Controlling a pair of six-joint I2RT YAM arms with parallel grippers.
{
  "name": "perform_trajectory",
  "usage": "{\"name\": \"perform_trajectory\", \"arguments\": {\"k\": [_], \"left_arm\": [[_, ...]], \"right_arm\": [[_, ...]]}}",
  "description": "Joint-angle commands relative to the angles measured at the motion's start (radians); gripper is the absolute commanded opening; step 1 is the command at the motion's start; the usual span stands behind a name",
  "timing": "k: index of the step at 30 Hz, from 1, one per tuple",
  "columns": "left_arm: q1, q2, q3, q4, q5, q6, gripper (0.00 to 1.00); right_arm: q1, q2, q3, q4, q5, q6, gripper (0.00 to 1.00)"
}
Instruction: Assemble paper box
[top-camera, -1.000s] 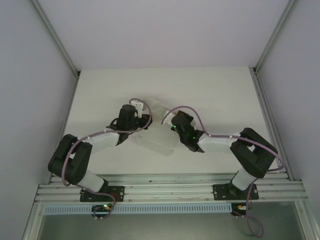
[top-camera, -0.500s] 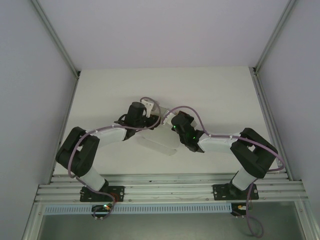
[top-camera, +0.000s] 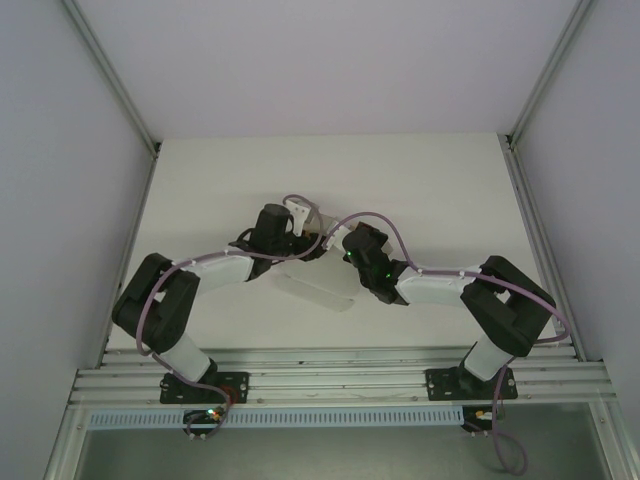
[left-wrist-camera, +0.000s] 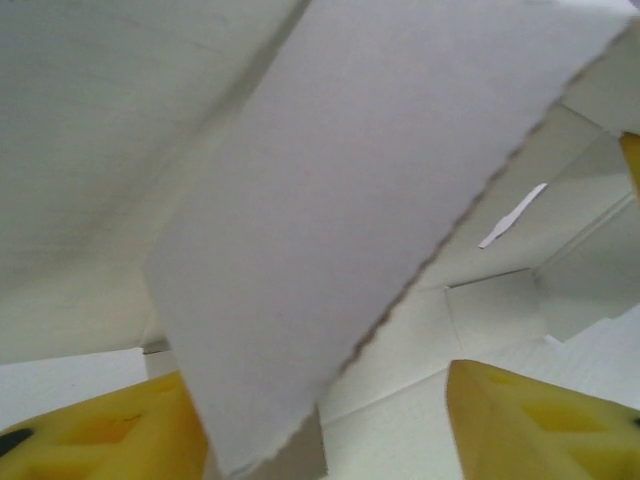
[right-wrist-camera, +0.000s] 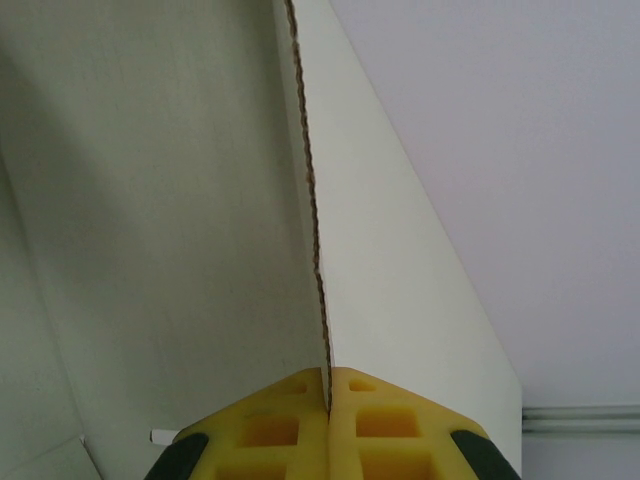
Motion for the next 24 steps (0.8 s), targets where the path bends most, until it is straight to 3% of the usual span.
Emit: {"name": "perform_trajectory", "arguments": {"k": [1,4,6,10,15,20,24], "left_arm": [[0.031,-0.081,-0.049,0.062,0.119,-0.016,0.72],[0.084,-0.206,-0.124,0.075,0.128,-0.018,0.93],[0.131,-0.292,-0.160,0.042,0.105,-0.023,1.00],[0.219,-0.447,-0.186,-0.081,0.016,-0.039,1.00],[0.288,-0.520,-0.178,-0.210,-0.205,-0.111,1.00],[0.438,-0.415,-0.142,-0.237,-0.152,-0.205,1.00],[0.492,-0.285,-0.092,-0.157,-0.045,-0.163,1.00]], "right_arm": [[0.007,-0.030,-0.005,0.006,-0.004,-0.007,0.00],[0.007,-0.024,-0.004,0.018,0.002,-0.037,0.00],[0.006,-0.014,-0.002,0.039,0.010,-0.061,0.00],[0.009,0.013,0.000,0.125,0.008,-0.170,0.00],[0.025,0.047,-0.005,0.243,-0.028,-0.310,0.00],[0.051,0.072,-0.004,0.330,-0.048,-0.393,0.00],[0.062,0.087,-0.025,0.397,-0.063,-0.432,0.00]]}}
